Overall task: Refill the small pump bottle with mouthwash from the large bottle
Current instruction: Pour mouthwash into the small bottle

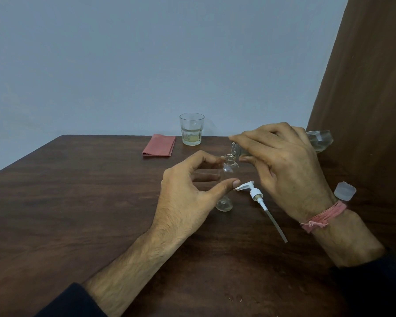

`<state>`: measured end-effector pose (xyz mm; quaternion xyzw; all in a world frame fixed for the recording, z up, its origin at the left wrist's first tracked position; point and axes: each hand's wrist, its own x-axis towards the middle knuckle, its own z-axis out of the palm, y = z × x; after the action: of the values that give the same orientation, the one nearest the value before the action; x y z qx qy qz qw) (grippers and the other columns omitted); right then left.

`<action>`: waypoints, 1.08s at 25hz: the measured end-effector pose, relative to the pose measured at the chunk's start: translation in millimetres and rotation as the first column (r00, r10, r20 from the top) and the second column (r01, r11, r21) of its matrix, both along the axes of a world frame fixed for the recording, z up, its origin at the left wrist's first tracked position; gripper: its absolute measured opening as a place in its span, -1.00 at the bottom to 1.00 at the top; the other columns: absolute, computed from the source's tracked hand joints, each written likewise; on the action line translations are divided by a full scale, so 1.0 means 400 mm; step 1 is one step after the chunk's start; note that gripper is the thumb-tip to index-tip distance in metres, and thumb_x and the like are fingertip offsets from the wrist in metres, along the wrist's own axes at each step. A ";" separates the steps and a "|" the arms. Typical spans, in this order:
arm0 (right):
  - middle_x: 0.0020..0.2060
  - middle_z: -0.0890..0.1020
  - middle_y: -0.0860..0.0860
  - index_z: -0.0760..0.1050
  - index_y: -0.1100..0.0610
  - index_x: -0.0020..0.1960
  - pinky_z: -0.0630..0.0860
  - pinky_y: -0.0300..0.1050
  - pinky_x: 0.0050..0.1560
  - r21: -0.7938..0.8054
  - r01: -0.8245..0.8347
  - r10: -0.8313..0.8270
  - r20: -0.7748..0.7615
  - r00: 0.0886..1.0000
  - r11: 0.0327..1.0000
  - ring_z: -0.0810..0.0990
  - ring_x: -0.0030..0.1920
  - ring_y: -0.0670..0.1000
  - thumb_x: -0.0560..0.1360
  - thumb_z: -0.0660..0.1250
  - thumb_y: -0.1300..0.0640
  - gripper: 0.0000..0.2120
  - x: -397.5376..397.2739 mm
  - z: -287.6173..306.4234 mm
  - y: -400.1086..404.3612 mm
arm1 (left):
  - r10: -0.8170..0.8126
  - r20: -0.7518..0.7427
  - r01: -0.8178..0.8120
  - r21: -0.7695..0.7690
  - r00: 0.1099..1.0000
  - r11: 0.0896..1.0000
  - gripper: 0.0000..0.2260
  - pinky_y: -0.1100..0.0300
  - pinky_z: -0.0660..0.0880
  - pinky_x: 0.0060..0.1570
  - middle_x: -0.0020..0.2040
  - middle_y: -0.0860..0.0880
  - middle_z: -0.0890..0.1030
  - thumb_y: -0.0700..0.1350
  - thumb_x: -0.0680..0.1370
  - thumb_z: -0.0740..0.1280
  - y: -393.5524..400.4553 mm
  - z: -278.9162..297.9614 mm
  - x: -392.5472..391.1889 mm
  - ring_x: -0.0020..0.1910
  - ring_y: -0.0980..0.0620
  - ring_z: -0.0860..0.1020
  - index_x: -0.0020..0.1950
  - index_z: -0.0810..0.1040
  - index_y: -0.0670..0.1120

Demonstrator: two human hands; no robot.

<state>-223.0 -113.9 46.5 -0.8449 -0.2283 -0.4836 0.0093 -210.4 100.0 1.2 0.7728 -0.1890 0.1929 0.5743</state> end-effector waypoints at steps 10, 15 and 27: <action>0.22 0.75 0.00 0.68 0.12 0.37 0.49 0.22 0.17 0.004 -0.001 0.001 -0.002 1.000 1.000 0.66 0.19 0.22 0.51 0.58 0.30 -0.56 -0.001 0.002 0.001 | -0.007 0.012 0.007 -0.007 1.000 1.000 -0.64 0.18 0.79 -0.02 0.13 0.22 0.82 0.15 0.42 0.77 0.000 -0.003 0.003 0.02 0.27 0.81 0.13 0.75 0.23; 0.23 0.75 -0.01 0.67 0.12 0.38 0.47 0.20 0.19 0.003 -0.001 0.001 -0.003 1.000 1.000 0.66 0.19 0.21 0.50 0.58 0.31 -0.54 -0.003 0.002 0.000 | -0.003 0.014 0.003 0.002 1.000 1.000 -0.63 0.13 0.80 0.00 0.13 0.23 0.82 0.17 0.42 0.76 0.001 -0.004 0.004 0.03 0.27 0.81 0.15 0.75 0.23; 0.23 0.75 -0.01 0.68 0.12 0.38 0.46 0.17 0.18 -0.005 0.002 -0.002 0.005 1.000 1.000 0.66 0.19 0.20 0.48 0.60 0.34 -0.52 -0.005 0.003 0.001 | -0.011 -0.001 0.011 0.001 1.000 1.000 -0.63 0.09 0.81 0.01 0.13 0.20 0.83 0.17 0.42 0.75 0.000 -0.004 0.004 0.04 0.26 0.81 0.16 0.75 0.22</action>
<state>-224.9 -113.3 47.9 -0.8438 -0.2288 -0.4853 0.0060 -208.9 100.1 -0.2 0.7722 -0.1929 0.1893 0.5751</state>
